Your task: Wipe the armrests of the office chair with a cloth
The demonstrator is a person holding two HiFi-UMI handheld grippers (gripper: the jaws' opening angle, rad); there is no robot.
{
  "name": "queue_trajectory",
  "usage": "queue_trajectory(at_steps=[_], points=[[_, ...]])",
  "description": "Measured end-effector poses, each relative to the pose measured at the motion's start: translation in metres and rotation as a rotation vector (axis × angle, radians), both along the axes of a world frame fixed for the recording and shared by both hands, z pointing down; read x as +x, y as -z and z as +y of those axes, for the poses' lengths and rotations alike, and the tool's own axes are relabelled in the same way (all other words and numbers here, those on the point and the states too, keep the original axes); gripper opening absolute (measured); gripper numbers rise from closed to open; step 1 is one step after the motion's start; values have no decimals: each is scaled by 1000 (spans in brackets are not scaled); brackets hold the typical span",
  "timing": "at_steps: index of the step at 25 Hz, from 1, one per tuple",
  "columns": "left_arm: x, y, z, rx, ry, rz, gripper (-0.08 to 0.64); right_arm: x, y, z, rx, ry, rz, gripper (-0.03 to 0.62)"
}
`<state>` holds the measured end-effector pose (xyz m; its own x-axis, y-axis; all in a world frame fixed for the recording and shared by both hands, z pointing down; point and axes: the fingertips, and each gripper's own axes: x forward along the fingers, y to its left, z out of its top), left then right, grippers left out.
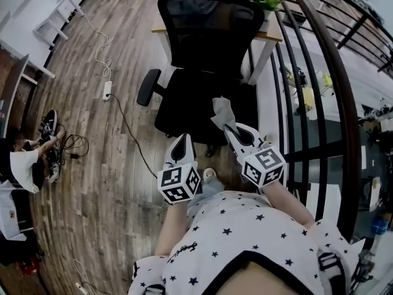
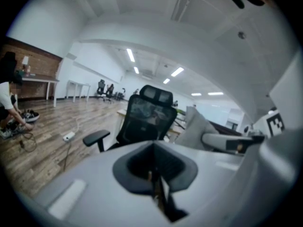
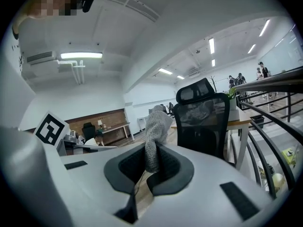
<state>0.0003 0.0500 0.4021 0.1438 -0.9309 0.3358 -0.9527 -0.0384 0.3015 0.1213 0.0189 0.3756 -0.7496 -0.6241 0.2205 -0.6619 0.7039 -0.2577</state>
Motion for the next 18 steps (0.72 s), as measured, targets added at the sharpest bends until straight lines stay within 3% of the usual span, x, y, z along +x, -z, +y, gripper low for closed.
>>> queue_trajectory(at_steps=[9,18], points=[[-18,-13,-59,-33,-68,15,6,-18,-13,-52,-15,-43,17,34],[-10,-28,-101,-68,-126,41,6,-3,-33,-90,-78,-112,42,34]])
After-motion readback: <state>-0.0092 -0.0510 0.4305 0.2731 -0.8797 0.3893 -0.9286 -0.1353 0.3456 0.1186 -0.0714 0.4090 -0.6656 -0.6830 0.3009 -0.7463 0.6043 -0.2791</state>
